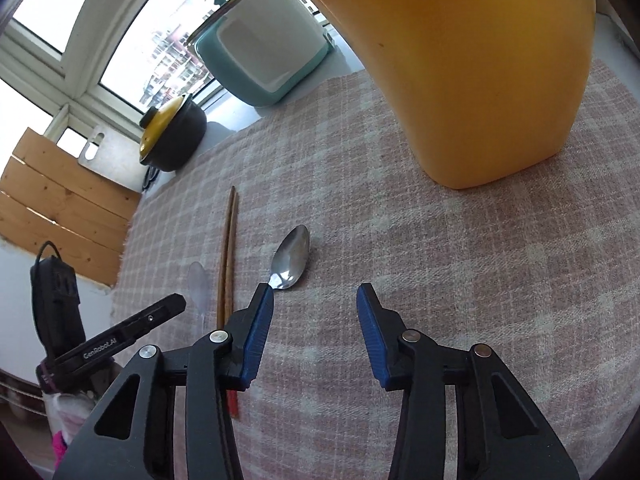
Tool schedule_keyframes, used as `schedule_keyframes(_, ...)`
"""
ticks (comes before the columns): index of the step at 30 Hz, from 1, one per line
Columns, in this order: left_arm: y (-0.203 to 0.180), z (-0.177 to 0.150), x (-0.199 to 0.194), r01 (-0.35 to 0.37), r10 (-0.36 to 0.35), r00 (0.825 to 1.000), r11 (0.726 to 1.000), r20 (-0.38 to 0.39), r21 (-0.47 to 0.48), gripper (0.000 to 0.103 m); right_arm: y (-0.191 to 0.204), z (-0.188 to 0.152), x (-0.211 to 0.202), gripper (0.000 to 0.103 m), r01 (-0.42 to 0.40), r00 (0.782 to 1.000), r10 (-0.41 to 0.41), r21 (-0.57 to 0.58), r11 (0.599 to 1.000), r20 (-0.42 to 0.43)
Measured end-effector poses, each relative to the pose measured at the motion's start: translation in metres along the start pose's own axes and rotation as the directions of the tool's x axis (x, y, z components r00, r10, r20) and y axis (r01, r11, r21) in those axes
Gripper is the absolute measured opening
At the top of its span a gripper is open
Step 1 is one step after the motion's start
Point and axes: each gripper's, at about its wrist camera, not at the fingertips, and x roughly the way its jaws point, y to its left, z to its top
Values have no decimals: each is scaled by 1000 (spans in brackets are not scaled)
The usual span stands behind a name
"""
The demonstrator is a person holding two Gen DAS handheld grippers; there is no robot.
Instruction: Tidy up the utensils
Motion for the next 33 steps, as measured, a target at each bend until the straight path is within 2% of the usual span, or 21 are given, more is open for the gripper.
schedule_keyframes(5,-3,5,9,-1,2,1000,1000,-7,25,38,4,4,11,31,25,1000,-25,2,1000,6)
schedule_keyframes(19,-12,12,20,-41,41,999,994,0,99,38,17,7,29,31,95,995,-94,-40,995,36)
schedule_keyframes(29,-26,3,24,-124,119,992,971,41,204,38,31,10,39,30,153,987,-149,-91,984,54)
schedule_keyframes(31,-28,1,24,-140,132,990,966,53,219,38,36,8,43,17,170,985,-166,-119,978,45)
schedule_keyframes(33,-29,0,24,-146,135,989,962,61,229,38,39,7,46,10,191,981,-187,-138,972,44)
